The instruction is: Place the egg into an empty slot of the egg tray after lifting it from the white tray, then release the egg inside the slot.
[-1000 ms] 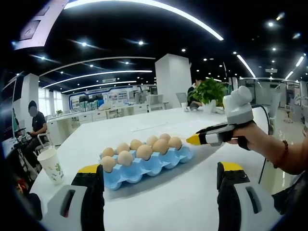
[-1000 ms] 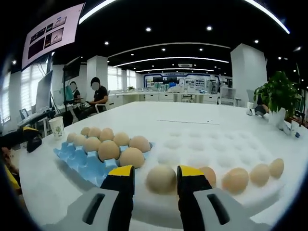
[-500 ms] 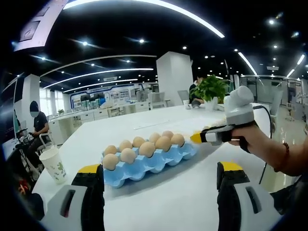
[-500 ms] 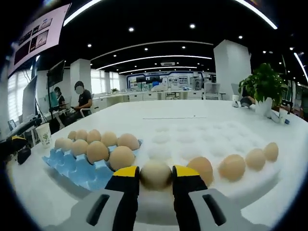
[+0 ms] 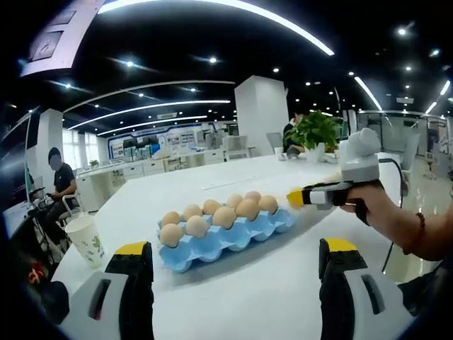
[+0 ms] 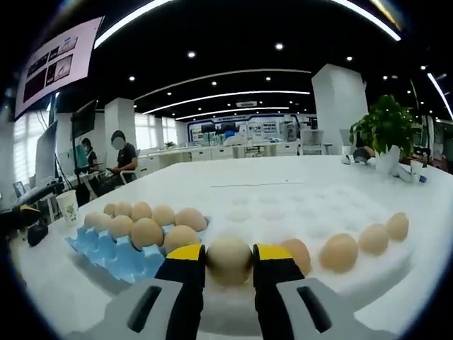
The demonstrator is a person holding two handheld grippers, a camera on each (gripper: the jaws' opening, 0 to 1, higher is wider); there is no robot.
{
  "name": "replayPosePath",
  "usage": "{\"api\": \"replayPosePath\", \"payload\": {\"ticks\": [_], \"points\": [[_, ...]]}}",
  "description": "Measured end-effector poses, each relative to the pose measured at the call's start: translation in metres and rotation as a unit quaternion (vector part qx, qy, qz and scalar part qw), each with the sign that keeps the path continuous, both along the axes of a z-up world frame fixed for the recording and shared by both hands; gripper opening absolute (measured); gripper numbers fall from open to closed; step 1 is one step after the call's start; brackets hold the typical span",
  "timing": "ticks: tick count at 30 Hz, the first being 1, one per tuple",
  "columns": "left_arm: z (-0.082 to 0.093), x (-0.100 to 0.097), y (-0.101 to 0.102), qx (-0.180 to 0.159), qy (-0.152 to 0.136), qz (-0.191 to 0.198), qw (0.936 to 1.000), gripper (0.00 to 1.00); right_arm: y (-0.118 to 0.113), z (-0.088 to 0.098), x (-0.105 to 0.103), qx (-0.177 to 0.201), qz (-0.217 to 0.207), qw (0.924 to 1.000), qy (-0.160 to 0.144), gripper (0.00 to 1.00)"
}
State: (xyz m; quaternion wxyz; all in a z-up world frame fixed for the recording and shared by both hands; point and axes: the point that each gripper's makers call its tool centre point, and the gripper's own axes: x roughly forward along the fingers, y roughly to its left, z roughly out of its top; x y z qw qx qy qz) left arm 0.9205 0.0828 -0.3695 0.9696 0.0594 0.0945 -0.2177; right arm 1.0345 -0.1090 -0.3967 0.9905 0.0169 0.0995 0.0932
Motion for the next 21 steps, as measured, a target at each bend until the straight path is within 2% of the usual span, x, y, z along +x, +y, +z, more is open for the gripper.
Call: {"api": "replayPosePath", "payload": {"ticks": [13,21], "points": [[0.003,-0.007,0.004,0.000,-0.006,0.006,1.0000,1.00,0.016,0.015,-0.005,0.004,0.033,0.9992,-0.023,0.27],[0.006,-0.010,0.011,0.004,-0.010,0.014,0.9998,1.00,0.046,0.025,-0.010,0.008,0.084,0.9959,-0.034,0.27]]}}
